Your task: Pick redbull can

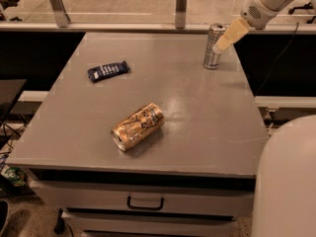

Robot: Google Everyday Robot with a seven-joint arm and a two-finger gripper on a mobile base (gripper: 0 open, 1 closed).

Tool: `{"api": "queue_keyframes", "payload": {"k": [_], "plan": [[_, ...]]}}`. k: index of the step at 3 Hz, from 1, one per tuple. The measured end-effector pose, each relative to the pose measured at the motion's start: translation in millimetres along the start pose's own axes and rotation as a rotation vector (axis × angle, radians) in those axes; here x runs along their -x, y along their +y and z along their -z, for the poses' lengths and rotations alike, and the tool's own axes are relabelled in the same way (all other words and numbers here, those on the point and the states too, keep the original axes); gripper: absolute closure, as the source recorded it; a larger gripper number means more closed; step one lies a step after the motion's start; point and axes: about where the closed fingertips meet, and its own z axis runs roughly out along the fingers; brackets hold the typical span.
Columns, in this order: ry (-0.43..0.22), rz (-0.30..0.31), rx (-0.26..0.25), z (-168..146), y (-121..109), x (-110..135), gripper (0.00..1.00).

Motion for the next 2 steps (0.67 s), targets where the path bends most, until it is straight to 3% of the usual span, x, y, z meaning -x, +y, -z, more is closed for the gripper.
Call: {"api": "queue_keyframes", "payload": {"k": [2], "plan": [[-0.032, -0.036, 0.011, -29.7, -1.6, 19.6, 0.03]]}}
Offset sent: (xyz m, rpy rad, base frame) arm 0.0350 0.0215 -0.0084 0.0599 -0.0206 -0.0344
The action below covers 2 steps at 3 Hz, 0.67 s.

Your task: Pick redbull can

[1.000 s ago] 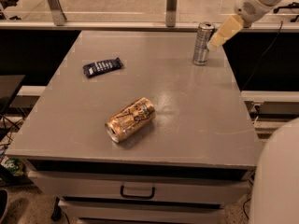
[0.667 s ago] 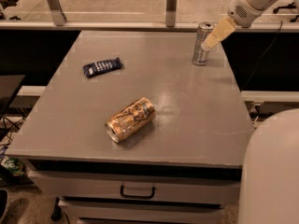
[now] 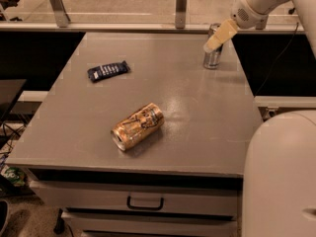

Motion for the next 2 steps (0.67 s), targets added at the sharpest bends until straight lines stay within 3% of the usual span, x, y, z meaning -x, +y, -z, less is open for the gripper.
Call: {"api": "queue_keyframes", "payload": {"k": [1, 2], "plan": [[-0.009, 0.008, 0.009, -5.4, 3.3, 8.7, 0.34], [-0.002, 0.012, 0.016, -6.6, 6.5, 9.4, 0.57]]}}
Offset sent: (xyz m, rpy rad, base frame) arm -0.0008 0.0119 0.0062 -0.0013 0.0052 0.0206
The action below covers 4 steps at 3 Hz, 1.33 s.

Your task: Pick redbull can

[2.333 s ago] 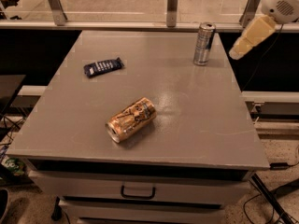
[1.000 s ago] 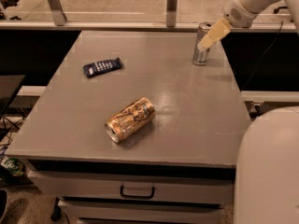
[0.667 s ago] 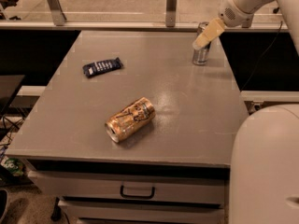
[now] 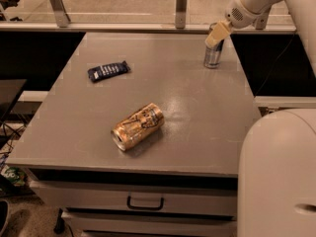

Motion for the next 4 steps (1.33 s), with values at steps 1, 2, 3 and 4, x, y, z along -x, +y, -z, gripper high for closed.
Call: {"api": "queue_keyframes", "payload": {"k": [1, 2, 3, 4], "plan": [[-0.018, 0.071, 0.012, 26.5, 17.4, 14.6, 0.87], [-0.066, 0.240, 0.025, 78.5, 50.6, 48.9, 1.00], [-0.080, 0.333, 0.036, 103.0, 70.8, 67.9, 1.00], [-0.086, 0.410, 0.047, 123.5, 89.5, 82.2, 1.00]]}}
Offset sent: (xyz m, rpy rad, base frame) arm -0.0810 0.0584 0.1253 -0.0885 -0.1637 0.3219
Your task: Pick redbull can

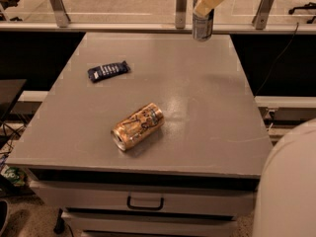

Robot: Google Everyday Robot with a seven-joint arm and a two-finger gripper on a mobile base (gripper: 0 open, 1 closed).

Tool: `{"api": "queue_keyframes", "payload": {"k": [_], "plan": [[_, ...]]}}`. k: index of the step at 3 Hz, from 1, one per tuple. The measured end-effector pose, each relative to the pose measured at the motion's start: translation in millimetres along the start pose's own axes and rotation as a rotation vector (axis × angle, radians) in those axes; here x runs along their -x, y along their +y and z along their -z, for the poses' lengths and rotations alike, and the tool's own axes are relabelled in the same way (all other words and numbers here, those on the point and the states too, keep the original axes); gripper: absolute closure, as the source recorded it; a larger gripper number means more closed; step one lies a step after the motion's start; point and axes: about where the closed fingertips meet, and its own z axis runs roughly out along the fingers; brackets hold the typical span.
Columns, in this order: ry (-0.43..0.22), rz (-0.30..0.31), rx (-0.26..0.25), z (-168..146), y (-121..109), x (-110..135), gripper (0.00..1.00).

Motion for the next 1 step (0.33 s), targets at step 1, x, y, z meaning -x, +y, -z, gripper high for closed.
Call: {"api": "queue_keyframes", "payload": {"k": [1], "plan": [[0.000, 0.000, 0.000, 0.0, 0.0, 0.0, 1.00]]}}
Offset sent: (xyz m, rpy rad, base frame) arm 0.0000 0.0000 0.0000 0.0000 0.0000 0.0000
